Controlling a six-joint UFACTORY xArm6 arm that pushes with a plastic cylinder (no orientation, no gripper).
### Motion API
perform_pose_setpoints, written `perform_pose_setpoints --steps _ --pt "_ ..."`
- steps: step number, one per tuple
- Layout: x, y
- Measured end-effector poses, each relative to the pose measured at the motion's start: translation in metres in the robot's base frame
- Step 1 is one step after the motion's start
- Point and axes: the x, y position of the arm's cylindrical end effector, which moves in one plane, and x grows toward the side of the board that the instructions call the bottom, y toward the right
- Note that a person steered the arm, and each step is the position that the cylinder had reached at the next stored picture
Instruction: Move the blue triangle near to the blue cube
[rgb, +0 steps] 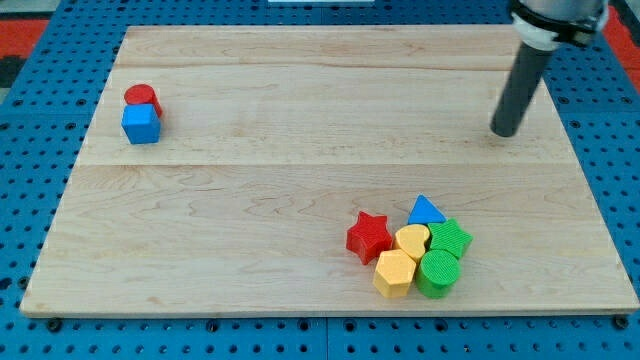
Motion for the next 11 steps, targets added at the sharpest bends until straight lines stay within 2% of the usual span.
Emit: perform_pose_setpoints --steps 1,2,4,5,6,7,8,9,10,11 --pt "0.099 0.025" --pt "0.153 -0.028" --pt "0.128 -0.122" --pt "0.122 -0.145" --pt "0.082 -0.187" --pt "0.046 -0.257" --pt "0.045 -0.349" --pt "0.037 -0.386" --pt "0.021 -0.415" --pt "0.053 -0.404"
